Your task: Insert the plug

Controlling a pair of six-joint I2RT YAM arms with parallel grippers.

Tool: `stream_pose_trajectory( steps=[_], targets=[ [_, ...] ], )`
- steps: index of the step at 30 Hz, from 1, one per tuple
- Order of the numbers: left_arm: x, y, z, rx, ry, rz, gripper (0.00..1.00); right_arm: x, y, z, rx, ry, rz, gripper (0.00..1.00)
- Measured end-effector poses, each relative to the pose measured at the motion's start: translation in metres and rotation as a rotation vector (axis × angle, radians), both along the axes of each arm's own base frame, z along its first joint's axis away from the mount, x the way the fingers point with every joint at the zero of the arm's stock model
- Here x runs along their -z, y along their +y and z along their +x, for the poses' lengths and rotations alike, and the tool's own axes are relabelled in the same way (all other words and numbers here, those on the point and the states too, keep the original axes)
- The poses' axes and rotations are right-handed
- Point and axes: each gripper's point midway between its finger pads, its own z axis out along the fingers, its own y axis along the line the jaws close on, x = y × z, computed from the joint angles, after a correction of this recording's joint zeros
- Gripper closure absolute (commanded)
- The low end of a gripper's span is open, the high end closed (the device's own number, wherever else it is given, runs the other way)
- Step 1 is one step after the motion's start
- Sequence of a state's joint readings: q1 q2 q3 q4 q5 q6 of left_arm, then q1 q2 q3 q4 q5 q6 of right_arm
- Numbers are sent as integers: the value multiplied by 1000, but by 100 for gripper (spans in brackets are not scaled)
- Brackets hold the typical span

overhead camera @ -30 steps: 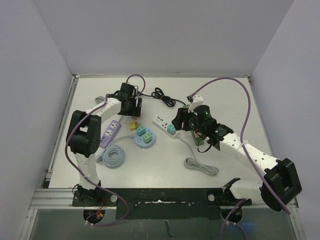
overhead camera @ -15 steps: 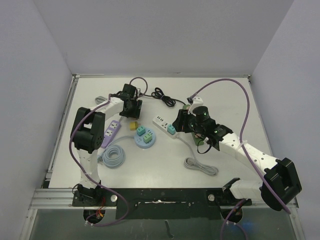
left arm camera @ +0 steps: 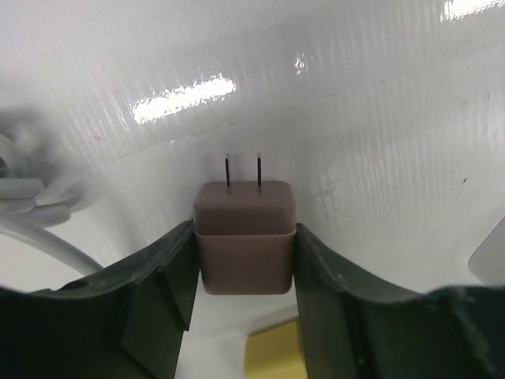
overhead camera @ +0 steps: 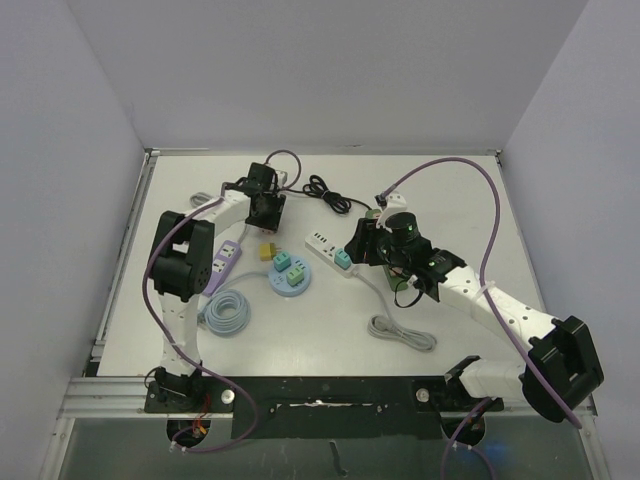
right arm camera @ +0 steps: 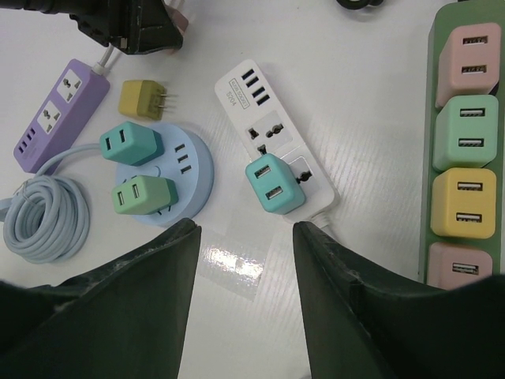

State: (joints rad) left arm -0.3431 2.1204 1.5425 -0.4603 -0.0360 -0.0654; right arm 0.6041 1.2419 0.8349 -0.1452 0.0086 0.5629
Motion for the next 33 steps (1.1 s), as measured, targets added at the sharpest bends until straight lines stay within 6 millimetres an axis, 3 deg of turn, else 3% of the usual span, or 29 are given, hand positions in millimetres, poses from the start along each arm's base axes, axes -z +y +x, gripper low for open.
stream_pose_trajectory(
  steps=[6, 9, 12, 16, 19, 22, 28, 33],
  targets=[
    [-4, -11, -3, -8, 15, -72, 69, -1, -2, -2, -1, -8, 0, 49],
    [-20, -20, -12, -42, 16, -159, 69, 0, -3, -4, -10, -27, -10, 48],
    [-59, -32, -24, -96, -15, -296, 69, -6, -1, -4, -34, -73, -14, 43],
    [-140, -52, -31, -165, -123, -543, 69, -21, 5, -2, -63, -161, -4, 37],
    [-199, -63, -43, -214, -196, -754, 69, -38, 12, 1, -75, -242, 14, 32],
    [-241, -69, -61, -259, -229, -962, 69, -60, 25, 2, -91, -337, 49, 30],
    [-283, -70, -88, -360, -202, -1245, 69, -102, 60, -9, -155, -506, 121, 29],
    [-303, -69, -103, -444, -135, -1444, 69, -132, 89, -10, -191, -599, 158, 29]
  ],
)
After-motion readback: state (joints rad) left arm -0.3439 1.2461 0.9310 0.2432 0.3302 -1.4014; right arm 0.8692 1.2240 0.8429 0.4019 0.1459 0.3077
